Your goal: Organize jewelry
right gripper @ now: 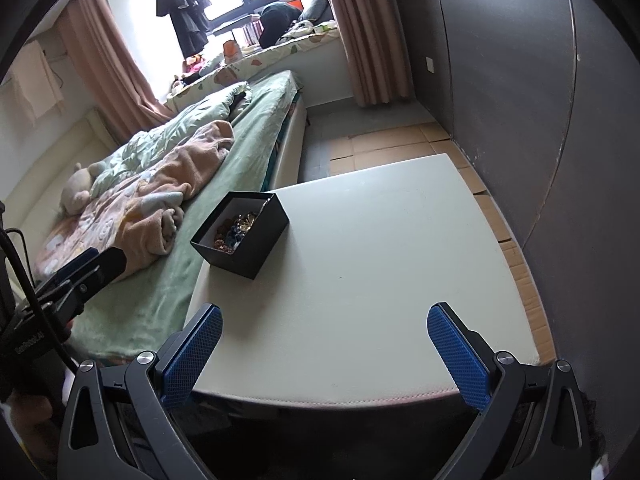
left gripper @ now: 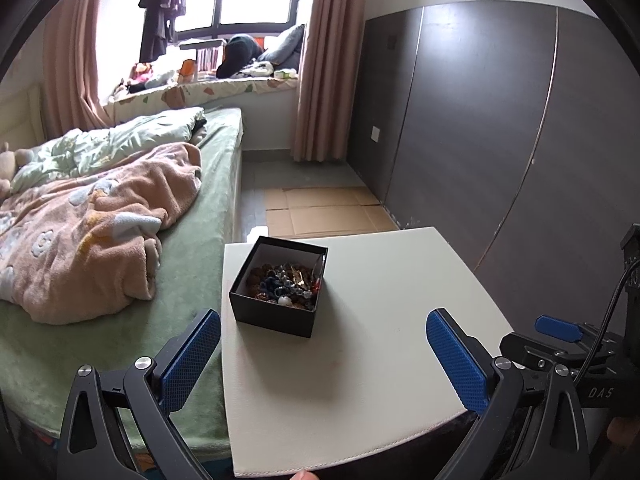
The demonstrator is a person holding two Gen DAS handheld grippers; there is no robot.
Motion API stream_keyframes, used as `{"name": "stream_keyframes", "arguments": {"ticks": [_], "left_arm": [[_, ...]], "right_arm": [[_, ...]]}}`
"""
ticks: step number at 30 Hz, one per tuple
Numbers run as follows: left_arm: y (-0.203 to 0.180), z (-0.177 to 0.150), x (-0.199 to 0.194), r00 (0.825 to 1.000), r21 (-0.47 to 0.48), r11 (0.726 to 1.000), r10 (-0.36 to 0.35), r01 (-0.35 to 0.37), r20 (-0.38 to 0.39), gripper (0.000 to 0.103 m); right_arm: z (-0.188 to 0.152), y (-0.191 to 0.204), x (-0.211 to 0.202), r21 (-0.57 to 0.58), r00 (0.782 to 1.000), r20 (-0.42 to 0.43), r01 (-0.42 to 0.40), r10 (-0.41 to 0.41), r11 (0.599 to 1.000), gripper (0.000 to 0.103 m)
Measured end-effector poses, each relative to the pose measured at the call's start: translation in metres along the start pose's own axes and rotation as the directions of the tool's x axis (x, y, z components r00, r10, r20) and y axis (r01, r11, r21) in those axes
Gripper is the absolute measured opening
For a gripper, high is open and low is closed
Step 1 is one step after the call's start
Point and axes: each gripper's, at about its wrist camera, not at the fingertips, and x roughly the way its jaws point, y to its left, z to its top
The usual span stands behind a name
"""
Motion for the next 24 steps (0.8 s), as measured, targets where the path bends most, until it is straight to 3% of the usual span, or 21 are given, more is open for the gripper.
{"name": "stream_keyframes", "arguments": {"ticks": [24], "left_arm": [[-0.0053, -0.0026, -0.0009, 1.000, -0.007, 1.000, 0.011, -0.011, 0.015, 0.103]], "right_arm": [[-0.0004, -0.0079, 0.0008, 0.017, 1.000, 0.003, 0.016, -0.016, 1.000, 0.103]]}}
